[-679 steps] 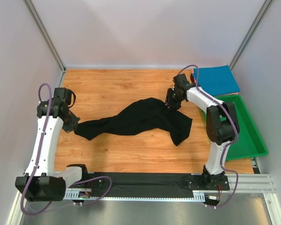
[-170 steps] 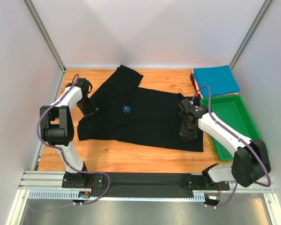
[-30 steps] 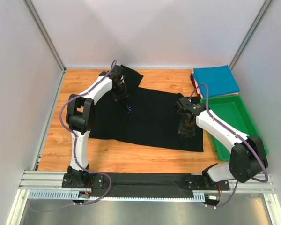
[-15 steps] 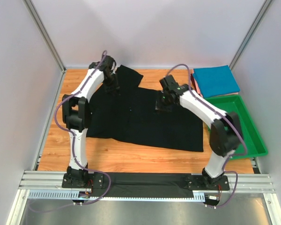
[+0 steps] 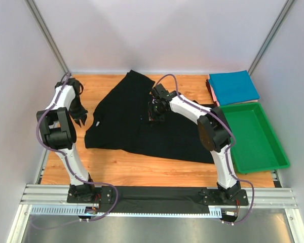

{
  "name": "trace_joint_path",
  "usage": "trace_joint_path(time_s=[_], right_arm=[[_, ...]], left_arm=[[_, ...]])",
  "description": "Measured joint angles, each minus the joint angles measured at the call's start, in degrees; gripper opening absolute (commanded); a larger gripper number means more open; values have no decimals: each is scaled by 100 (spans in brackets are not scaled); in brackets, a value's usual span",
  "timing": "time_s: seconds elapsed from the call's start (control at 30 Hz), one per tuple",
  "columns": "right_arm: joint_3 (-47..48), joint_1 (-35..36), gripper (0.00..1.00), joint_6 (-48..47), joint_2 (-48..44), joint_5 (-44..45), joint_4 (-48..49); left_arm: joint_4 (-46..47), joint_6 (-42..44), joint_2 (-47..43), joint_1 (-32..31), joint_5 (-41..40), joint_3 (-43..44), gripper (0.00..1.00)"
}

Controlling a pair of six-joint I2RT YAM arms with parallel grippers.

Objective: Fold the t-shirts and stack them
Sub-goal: Fold the tshirt

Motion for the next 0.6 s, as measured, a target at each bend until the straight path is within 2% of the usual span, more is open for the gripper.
trace_joint_path(time_s=[0.17,0.33,0.43,0.6], right_arm=[[-476,42,27,-107,-83,15,-358],[-1351,39,26,-155,-772,181,-603],[-1954,39,25,-146,-1237,229,-595],[-2444,42,25,-149,-1368,431,-490]], left_arm=[[61,-103,-17,13,-188,-496,33],[382,-98,-74,-9,63,-1200,35],[393,-98,-70,-9,72,-1248,35],[494,-103,15,-9,-46,-1270,32]])
